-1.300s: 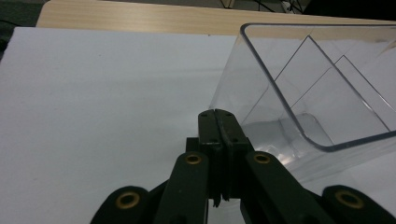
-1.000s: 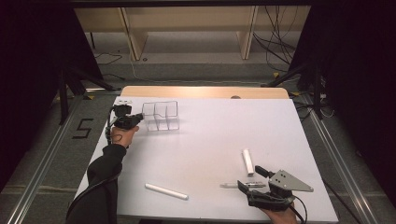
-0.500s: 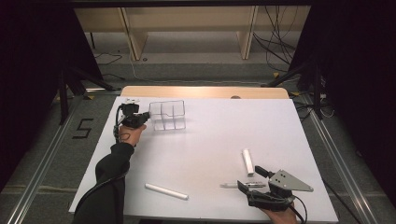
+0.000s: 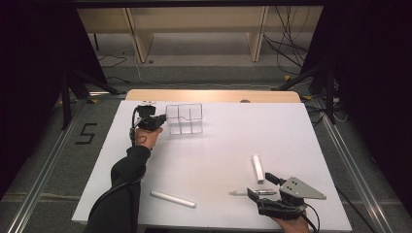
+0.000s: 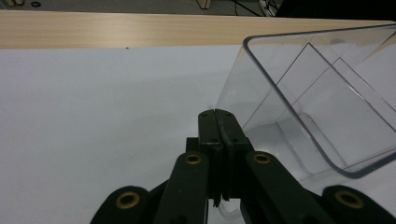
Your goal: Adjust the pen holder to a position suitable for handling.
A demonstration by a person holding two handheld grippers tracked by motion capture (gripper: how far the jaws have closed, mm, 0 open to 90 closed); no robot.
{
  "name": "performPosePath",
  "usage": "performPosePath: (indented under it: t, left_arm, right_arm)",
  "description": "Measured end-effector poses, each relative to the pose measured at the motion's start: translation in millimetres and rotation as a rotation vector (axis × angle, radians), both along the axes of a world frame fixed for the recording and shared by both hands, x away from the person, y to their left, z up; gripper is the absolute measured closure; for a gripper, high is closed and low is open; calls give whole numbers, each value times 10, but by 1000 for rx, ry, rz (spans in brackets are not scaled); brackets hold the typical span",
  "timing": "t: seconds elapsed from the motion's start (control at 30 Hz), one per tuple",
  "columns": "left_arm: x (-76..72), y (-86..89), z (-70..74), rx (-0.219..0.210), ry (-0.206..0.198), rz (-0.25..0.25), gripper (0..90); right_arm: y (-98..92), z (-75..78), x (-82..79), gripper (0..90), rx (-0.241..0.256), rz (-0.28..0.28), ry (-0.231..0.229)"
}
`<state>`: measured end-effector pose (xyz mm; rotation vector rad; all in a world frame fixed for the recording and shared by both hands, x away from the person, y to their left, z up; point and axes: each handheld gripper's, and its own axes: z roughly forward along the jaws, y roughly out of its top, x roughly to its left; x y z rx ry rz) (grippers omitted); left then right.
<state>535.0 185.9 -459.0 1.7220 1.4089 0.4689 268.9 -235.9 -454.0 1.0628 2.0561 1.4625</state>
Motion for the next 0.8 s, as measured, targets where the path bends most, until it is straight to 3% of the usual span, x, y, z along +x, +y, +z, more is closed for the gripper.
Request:
performPosePath:
  t: [0.43, 0.57, 0.8]
  left_arm:
    - [58, -257, 11, -9, -6, -23, 892]
    - [76, -313, 13, -36, -7, -19, 892]
    - [109, -454, 16, -32, -6, -37, 892]
  right_arm:
    - [-3, 2, -3, 181, 2, 2, -3]
    - [-1, 2, -4, 181, 3, 5, -2]
    - [-7, 4, -5, 181, 7, 4, -1]
